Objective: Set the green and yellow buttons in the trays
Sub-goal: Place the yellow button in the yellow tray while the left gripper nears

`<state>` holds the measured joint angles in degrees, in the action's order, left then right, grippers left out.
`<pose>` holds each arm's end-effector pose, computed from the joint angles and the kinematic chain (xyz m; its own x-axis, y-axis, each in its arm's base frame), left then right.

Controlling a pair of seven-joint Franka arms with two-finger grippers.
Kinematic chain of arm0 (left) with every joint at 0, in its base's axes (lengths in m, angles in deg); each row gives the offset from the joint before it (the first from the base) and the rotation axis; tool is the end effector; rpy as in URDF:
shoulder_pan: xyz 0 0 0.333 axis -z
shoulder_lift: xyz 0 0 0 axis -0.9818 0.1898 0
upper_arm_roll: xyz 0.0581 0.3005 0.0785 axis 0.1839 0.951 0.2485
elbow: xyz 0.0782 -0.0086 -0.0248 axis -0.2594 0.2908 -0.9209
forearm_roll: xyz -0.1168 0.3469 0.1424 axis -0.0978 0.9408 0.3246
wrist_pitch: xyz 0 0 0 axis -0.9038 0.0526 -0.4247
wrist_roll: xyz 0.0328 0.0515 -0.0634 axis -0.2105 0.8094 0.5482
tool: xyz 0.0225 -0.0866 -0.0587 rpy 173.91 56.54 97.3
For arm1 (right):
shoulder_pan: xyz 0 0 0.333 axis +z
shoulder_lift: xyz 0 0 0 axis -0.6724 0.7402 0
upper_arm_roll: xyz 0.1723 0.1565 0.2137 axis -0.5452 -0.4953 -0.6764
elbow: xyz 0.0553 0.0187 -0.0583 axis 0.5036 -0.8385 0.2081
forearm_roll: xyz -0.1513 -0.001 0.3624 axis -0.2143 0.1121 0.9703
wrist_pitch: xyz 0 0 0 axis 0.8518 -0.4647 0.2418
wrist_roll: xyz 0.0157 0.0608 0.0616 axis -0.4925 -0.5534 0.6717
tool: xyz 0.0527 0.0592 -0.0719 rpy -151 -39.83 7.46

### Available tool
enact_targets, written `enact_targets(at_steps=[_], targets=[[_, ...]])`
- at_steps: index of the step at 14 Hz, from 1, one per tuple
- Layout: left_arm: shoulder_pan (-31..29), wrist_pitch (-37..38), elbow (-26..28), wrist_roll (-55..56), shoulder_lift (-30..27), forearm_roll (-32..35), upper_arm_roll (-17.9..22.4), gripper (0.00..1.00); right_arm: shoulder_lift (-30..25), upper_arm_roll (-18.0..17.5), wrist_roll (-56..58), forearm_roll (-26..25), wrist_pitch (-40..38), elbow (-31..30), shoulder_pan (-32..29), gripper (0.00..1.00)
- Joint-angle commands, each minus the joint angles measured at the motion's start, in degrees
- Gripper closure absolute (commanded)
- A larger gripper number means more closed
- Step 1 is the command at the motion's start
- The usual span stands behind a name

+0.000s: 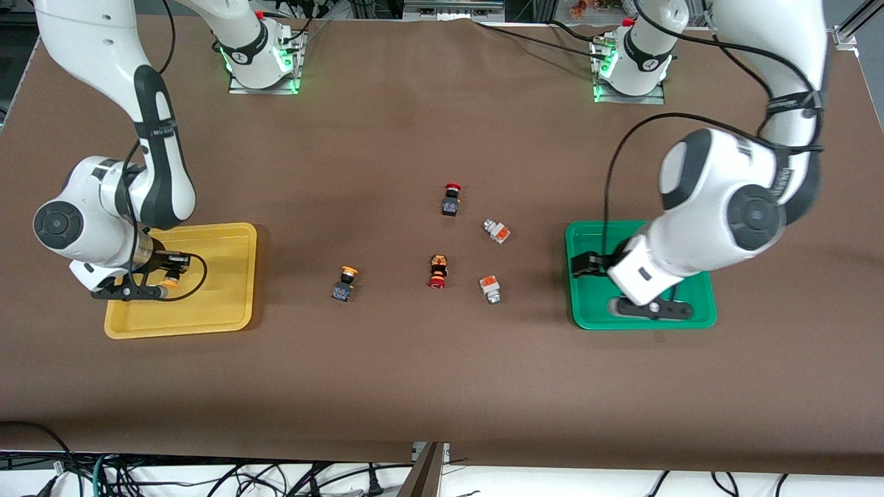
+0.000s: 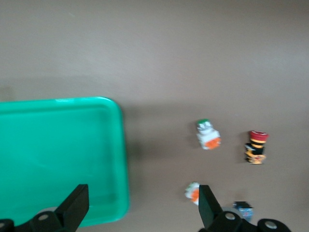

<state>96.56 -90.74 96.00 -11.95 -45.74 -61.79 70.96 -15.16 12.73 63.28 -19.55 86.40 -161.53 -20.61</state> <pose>0.6630 -0.2355 0.4099 0.9958 -0.0116 -0.0912 0.0052 -0.9832 0.1822 0.6241 -0.0622 0.2348 0.9954 0.0436 -0.0856 0.0540 -0.9909 0.1230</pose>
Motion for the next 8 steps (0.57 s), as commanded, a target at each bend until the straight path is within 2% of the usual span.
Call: enact_targets(at_steps=[1,2,5,8], targets=[[3.8,-1.4,-0.6,8.4,2.1,-1.6,0.7,0.00,0.9,-0.7,5.4,4.8,0.8,0.8,-0.7,0.58],[4.4,-2.1,-0.6,9.9,2.7,-1.4,0.7,0.00,1.4,-0.7,5.5,6.9,0.3,2.3,-0.7,0.01],[6.2,-5.6,-0.6,14.2,5.0,-1.7,0.7,0.00,0.8,-2.4,2.6,9.8,-4.5,5.7,1.9,0.00],[9.5,-7.7,-0.5,20.6,6.9,-1.3,0.9,0.00,0.8,-4.5,-10.3,9.9,-7.3,9.2,5.8,0.00]])
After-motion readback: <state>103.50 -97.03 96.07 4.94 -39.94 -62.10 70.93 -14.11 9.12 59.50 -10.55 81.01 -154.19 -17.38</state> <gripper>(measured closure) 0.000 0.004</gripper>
